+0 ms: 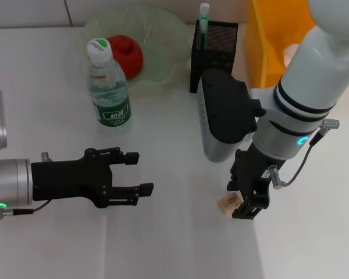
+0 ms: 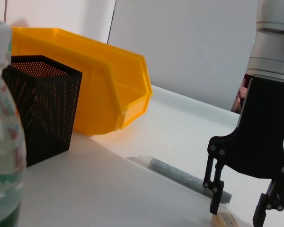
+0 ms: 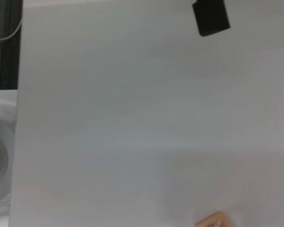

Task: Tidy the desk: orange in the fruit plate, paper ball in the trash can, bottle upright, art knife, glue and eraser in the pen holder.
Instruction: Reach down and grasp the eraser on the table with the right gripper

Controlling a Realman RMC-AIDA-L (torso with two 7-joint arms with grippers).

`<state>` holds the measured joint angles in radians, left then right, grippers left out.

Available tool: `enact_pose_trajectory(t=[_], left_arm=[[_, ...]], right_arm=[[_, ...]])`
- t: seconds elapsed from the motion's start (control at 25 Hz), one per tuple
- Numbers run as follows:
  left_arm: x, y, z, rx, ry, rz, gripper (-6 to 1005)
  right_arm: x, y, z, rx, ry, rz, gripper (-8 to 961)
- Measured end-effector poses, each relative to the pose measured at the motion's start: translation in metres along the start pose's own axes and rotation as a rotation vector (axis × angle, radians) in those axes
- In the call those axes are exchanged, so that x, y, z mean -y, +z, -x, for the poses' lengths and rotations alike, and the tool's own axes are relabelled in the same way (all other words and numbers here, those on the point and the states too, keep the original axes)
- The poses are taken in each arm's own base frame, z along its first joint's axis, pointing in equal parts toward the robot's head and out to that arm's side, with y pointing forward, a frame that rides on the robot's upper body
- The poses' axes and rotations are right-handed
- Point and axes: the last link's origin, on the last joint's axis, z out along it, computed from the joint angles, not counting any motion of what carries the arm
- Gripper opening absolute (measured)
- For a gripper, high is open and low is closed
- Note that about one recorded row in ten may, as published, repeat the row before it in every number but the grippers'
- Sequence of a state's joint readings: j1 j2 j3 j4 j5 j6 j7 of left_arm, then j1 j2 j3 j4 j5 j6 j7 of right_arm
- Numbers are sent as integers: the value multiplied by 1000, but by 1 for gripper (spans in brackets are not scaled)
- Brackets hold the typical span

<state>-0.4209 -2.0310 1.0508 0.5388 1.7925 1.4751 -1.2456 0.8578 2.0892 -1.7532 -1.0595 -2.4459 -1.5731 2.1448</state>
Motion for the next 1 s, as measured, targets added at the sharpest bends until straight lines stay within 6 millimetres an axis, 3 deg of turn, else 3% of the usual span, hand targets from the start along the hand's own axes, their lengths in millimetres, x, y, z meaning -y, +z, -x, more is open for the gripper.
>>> enact_pose_trajectory(t=[0.32,1.0], left_arm=[[-1,1,0,-6,-3,4,804],[-4,2,3,-6,-7,8,803]], right_arm=[[0,0,0,-10,-28,1,535],[0,11,4,-23,-63,-25,499]])
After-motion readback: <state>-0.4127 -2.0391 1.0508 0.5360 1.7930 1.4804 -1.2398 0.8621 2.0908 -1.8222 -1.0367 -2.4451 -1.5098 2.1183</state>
